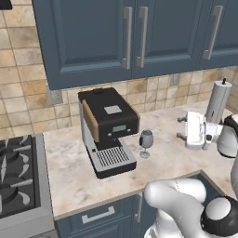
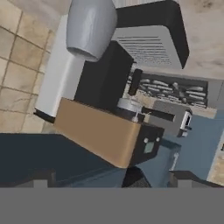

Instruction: Retrieve the wine glasses from the counter and place one next to each plate.

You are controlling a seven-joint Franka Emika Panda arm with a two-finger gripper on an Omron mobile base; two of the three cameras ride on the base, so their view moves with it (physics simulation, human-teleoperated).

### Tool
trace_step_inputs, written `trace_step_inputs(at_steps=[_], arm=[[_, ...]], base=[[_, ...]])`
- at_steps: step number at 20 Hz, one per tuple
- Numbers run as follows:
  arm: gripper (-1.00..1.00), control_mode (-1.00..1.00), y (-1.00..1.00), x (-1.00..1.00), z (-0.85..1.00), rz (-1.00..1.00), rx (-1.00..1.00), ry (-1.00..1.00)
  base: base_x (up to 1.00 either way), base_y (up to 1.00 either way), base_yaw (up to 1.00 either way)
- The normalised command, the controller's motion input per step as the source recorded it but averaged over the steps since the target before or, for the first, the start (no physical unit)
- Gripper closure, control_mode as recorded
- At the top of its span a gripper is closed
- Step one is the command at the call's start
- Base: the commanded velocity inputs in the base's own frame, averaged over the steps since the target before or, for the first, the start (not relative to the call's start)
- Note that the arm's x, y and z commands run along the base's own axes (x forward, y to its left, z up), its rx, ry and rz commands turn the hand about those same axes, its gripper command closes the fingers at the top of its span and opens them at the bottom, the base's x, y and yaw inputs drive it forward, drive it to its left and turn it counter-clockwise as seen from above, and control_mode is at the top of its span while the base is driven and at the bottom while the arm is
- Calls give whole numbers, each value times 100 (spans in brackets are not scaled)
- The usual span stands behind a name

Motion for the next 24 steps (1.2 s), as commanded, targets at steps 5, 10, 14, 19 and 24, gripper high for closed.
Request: trace_step_inputs(at_steps=[5, 10, 14, 19, 24], arm=[[-100, -100, -21, 40, -50, 14, 0, 21], [-100, -100, -3, 43, -62, 11, -2, 8], [-100, -100, 0, 41, -63, 9, -5, 2], [-100, -100, 0, 37, -47, 5, -5, 0], [-100, -100, 0, 33, -39, 1, -1, 0]], base=[[0, 0, 0], [0, 0, 0], [0, 0, 0], [0, 0, 0], [0, 0, 0]])
